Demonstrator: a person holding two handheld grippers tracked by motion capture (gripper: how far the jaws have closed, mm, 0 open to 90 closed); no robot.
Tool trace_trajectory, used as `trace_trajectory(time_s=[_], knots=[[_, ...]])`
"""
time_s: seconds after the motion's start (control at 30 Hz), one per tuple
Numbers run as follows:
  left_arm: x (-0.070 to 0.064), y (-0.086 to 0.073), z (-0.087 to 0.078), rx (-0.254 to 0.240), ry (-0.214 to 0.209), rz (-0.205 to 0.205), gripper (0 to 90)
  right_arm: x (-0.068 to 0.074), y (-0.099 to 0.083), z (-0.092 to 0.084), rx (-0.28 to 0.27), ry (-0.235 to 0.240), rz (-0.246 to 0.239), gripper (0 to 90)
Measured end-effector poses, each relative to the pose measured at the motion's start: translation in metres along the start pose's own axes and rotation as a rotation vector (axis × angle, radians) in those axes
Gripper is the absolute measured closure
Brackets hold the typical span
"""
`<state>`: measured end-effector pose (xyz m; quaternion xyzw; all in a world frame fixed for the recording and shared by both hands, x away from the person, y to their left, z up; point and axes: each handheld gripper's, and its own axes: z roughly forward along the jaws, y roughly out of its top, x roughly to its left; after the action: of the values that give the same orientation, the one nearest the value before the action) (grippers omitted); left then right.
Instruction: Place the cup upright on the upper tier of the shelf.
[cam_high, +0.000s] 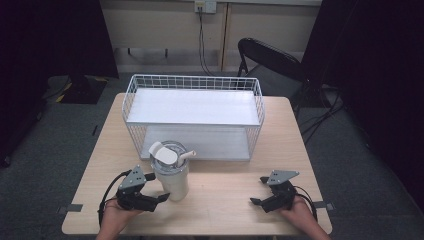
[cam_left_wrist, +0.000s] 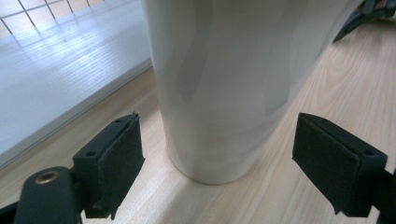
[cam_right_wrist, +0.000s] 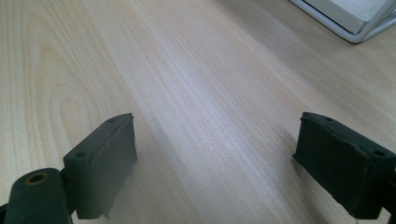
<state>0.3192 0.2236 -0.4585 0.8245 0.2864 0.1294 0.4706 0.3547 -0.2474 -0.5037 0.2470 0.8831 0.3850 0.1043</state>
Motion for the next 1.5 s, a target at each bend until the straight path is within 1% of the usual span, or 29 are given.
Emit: trace_trajectory(time_s=[0.1,0.13,0.27,0.37,0.47,0.53,0.57,0.77,0.83,0.9,1.0,1.07,1.2,1.5], knots=[[0.001,0.003,-0.002,-0.011,0.014,-0.006,15.7,0.000,0.000,0.000,0.000,0.000,0.000,11.8],[0.002,0.003,-0.002,-0.013,0.008,-0.010,15.7,0.000,0.000,0.000,0.000,0.000,0.000,11.7],[0.002,0.007,-0.004,-0.023,0.009,0.001,15.8,0.000,0.000,0.000,0.000,0.000,0.000,11.8],[0.002,0.008,-0.005,-0.026,0.007,0.002,15.7,0.000,0.000,0.000,0.000,0.000,0.000,11.7],[0.002,0.010,-0.005,-0.032,-0.004,-0.005,15.7,0.000,0.000,0.000,0.000,0.000,0.000,11.7],[0.002,0.010,-0.004,-0.047,-0.016,-0.019,15.7,0.000,0.000,0.000,0.000,0.000,0.000,11.7],[0.002,0.011,-0.004,-0.048,-0.018,-0.018,15.7,0.000,0.000,0.000,0.000,0.000,0.000,11.8],[0.000,0.014,0.000,-0.060,-0.025,-0.006,15.4,0.000,0.000,0.000,0.000,0.000,0.000,11.7],[-0.001,0.015,0.002,-0.069,-0.038,-0.009,15.7,0.000,0.000,0.000,0.000,0.000,0.000,11.8],[-0.002,0.017,0.004,-0.072,-0.037,-0.001,15.4,0.000,0.000,0.000,0.000,0.000,0.000,11.7],[-0.003,0.018,0.008,-0.093,-0.039,-0.008,14.2,0.000,0.000,0.000,0.000,0.000,0.000,11.8],[-0.003,0.018,0.010,-0.108,-0.039,-0.015,12.7,0.000,0.000,0.000,0.000,0.000,0.000,11.7],[-0.003,0.020,0.014,-0.121,-0.038,-0.009,10.9,0.000,0.000,0.000,0.000,0.000,0.000,11.8],[-0.005,0.022,0.023,-0.146,-0.017,0.000,8.4,0.000,0.000,0.000,0.000,0.000,0.000,11.8]])
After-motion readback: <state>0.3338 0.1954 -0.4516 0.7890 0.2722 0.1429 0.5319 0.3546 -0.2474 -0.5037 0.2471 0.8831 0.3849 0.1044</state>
